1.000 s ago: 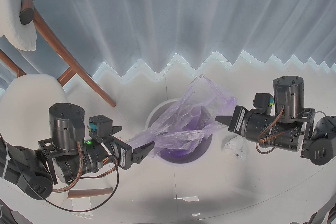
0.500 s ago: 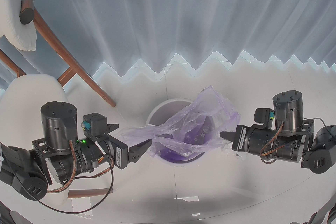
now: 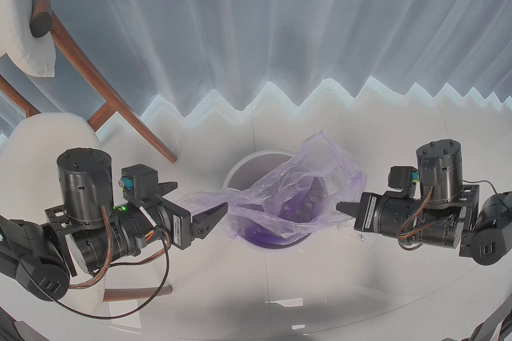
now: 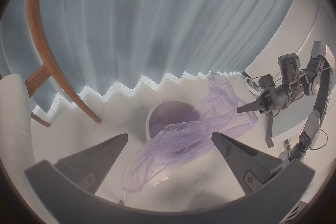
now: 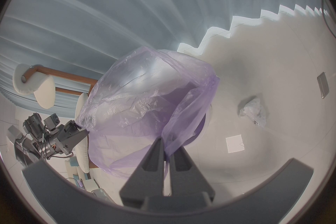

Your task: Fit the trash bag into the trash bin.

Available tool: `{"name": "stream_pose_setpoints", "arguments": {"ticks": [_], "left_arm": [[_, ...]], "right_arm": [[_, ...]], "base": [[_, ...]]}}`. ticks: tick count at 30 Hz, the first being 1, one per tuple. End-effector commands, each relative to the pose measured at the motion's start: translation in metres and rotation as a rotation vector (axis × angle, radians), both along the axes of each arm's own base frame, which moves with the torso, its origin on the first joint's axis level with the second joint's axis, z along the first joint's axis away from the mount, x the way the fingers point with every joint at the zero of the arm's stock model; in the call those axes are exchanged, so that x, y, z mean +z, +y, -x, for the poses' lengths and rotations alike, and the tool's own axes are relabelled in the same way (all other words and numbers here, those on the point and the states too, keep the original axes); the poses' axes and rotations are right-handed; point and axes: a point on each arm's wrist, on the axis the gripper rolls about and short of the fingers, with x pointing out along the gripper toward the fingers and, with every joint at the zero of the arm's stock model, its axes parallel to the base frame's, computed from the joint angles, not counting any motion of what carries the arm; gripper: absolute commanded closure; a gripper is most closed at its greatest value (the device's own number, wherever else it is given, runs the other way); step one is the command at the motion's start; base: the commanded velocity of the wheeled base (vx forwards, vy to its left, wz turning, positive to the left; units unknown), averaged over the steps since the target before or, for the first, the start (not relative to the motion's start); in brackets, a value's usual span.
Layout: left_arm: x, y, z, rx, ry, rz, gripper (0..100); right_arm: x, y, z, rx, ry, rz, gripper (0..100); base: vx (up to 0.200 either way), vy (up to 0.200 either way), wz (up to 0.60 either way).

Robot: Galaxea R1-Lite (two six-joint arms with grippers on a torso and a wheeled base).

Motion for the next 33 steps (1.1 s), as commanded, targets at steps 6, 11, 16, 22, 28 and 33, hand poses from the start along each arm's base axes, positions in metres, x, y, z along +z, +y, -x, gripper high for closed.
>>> {"name": "stream_pose_setpoints", "arguments": {"ticks": [6,11,16,22,28,33], "left_arm": [[-0.001,-0.003,-0.005,0.000,0.003,-0.003,0],[0.003,-0.010,-0.016,0.003,-0.015,0.008,0],[0.002,-0.012,-0.020,0.003,-0.012,0.004,0],[0.000,-0.012,-0.020,0.001,-0.005,0.001,0],[-0.012,-0.015,-0.020,-0.038,0.034,-0.023,0],[-0.018,-0.021,-0.030,-0.042,0.045,-0.029,0]], "right_arm": [[0.001,0.000,0.000,0.002,-0.005,-0.001,100],[0.002,0.000,0.001,0.002,-0.007,-0.003,100],[0.000,-0.001,0.002,0.002,-0.002,0.000,100],[-0.001,-0.002,0.004,0.002,0.001,0.002,100],[0.003,-0.002,0.005,0.002,-0.011,-0.005,100],[0.005,-0.003,0.008,0.005,-0.020,-0.009,100]], "base": [[0.000,0.000,0.00],[0.000,0.000,0.00],[0.000,0.000,0.00],[0.000,0.000,0.00],[0.000,0.000,0.00],[0.000,0.000,0.00]]}}
